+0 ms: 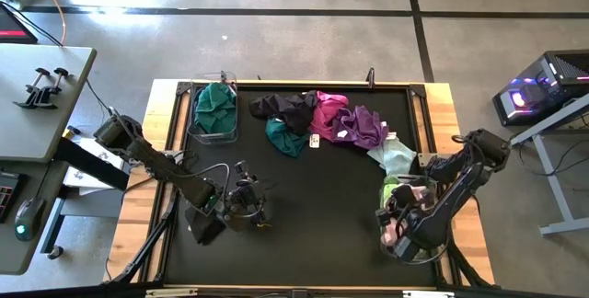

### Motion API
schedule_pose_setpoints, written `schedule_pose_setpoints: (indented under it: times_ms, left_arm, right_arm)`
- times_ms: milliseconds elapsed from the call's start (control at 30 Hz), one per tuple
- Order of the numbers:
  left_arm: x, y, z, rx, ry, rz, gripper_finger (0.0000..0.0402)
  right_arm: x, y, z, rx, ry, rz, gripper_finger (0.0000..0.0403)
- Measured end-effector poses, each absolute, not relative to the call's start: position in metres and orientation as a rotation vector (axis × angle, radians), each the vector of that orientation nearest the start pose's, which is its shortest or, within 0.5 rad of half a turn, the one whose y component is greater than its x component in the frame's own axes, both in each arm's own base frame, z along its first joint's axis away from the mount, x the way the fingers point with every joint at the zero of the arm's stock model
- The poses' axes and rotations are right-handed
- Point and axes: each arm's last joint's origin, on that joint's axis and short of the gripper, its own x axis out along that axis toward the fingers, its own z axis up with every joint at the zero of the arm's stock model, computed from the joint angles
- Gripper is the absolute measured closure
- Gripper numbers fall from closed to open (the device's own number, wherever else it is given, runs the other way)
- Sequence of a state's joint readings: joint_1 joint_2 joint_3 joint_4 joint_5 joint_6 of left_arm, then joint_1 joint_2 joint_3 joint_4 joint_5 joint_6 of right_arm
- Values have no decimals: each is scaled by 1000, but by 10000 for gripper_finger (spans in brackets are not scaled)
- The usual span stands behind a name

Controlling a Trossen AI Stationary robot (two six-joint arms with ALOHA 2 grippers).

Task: Sort towels by color in basket
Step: Put the brown towel into the bottom transparent bin

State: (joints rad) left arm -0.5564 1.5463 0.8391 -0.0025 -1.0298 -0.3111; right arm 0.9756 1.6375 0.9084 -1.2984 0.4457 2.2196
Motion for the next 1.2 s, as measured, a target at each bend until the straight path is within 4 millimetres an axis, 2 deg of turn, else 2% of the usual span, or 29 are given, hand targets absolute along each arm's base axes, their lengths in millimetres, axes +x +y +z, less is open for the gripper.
schedule_pose_setpoints:
  times_ms: [267,367,467,567,667,967,1100,1200]
  left_arm:
    - [269,-138,200,211,422,521,348]
    - [269,-138,200,211,422,521,348]
    - [269,-138,200,211,422,521,348]
    - [269,-138,200,211,422,521,348]
    - [269,-138,200,211,422,521,348]
    - [269,-138,200,210,424,518,348]
    - [269,-138,200,209,424,516,348]
    - [269,-138,200,209,424,516,348]
  right_arm:
    - [142,195,221,443,1055,-1143,346]
    - [143,201,235,507,1148,-1160,346]
    - [141,206,239,571,1231,-1201,346]
    - [137,207,236,608,1274,-1252,346]
    - [136,207,223,630,1300,-1262,346]
    - [137,205,174,679,1338,-1055,346]
    - [137,204,172,644,1350,-1022,346]
    - [137,206,184,618,1347,-1045,346]
